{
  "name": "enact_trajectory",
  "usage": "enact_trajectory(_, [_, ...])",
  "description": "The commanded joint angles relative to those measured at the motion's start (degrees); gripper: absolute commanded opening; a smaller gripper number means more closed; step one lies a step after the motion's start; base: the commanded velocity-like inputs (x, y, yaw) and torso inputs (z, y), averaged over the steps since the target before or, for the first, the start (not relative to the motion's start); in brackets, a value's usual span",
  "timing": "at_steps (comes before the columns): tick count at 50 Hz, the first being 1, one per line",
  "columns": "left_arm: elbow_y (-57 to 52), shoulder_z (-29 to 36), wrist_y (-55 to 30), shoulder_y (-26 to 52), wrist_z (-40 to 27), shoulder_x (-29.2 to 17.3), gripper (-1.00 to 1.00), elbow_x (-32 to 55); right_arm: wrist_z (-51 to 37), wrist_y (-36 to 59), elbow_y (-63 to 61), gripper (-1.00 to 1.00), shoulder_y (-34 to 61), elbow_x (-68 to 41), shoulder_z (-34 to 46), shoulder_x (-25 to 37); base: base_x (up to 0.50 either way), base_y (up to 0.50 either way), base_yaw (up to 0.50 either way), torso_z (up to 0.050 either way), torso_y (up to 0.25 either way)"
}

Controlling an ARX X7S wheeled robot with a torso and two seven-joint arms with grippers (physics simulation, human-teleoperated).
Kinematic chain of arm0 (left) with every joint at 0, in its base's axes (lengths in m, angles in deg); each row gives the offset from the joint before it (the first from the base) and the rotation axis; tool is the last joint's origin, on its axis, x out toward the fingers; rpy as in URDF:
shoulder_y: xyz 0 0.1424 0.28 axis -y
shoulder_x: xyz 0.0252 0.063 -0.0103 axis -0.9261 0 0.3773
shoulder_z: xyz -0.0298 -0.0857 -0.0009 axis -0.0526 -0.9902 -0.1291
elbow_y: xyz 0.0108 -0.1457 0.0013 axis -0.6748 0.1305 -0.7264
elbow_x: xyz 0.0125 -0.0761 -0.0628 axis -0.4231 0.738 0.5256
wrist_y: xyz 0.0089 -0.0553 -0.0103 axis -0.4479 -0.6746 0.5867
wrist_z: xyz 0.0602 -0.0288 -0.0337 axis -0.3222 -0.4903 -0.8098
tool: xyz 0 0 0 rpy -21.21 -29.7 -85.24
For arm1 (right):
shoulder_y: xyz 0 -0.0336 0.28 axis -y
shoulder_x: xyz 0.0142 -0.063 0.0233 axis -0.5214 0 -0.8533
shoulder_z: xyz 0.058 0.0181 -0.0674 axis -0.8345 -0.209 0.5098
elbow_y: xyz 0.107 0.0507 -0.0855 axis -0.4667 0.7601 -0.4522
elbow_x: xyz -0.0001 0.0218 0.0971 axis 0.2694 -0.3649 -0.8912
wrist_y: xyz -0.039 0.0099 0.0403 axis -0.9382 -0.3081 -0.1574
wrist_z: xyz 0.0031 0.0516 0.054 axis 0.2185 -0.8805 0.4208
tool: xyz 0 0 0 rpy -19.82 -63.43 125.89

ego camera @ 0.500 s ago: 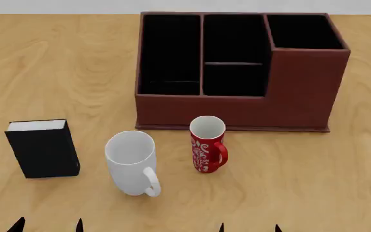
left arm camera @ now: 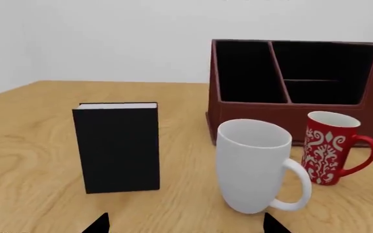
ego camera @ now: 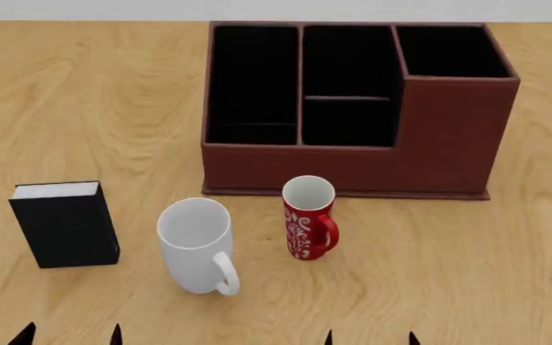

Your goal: Pick up the white mug and place it to the right of the caddy.

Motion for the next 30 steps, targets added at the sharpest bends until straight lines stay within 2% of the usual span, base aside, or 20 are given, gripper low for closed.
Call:
enact_trajectory(1, [-6.35,0.39,-5.55,-0.18,-0.87,-1.41,1.0,3.87,-1.76,2.23,-4.45,1.0,0.12,0.29,1.43,1.78,0.0,0.0,0.0,0.0,0.0])
enact_trajectory(14, [-24.61,-1.32,-18.72,5.35,-3.09,-3.24,1.0,10.57,-2.51,13.47,-22.49,1.0,5.29,-0.86,0.49,4.67,0.0,0.0,0.0,0.0,0.0])
enact_trajectory(30, [-42.25,-9.71,-34.2,18.45,-9.04,-7.86,1.0,19.79,-3.66,31.78,-41.28,1.0,13.2,-4.18,-4.88,9.96,0.0,0.0,0.0,0.0,0.0])
